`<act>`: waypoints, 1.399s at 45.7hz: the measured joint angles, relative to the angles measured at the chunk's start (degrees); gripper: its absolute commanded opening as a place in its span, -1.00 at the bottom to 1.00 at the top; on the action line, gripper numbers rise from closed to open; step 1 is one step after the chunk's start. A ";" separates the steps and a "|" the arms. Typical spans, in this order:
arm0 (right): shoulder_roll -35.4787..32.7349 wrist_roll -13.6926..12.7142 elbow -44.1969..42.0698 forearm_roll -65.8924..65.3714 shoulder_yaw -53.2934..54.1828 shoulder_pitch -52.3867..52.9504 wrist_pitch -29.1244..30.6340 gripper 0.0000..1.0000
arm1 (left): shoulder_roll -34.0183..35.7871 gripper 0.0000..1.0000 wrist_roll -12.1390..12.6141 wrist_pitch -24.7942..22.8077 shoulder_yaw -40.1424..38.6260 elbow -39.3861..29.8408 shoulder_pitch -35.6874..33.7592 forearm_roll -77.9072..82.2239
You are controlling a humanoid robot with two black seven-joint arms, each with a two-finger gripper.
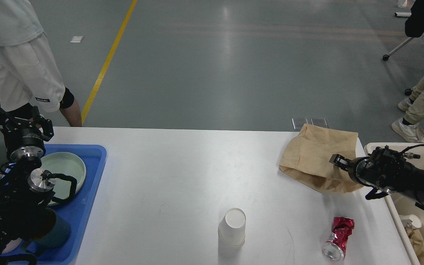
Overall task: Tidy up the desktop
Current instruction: 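Grasp the edge of the brown paper bag with the right gripper, then lift the paper bag and drop it into the white bin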
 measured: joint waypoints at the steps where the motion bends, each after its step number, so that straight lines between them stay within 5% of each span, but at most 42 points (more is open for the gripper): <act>1: 0.02 -0.02 0.14 0.02 0.01 0.00 0.00 -0.84 | 0.00 0.93 0.00 0.00 0.00 0.00 0.00 0.00; 3: 0.07 -0.04 0.73 0.07 0.01 0.19 0.00 -1.00 | 0.00 0.93 0.00 0.00 0.00 0.00 0.00 0.00; 26: -6.33 -0.50 19.33 -0.53 -0.40 9.18 0.64 -1.00 | 0.00 0.93 0.00 0.00 0.00 0.00 0.00 0.00; 46: -23.07 -0.52 41.46 -0.66 -1.00 31.96 2.00 -1.00 | 0.00 0.93 0.00 0.00 0.00 0.00 0.00 0.00; 64: -35.51 -0.44 40.26 -1.20 -1.09 37.99 5.18 -1.00 | 0.00 0.93 0.00 0.00 0.00 0.00 0.00 0.00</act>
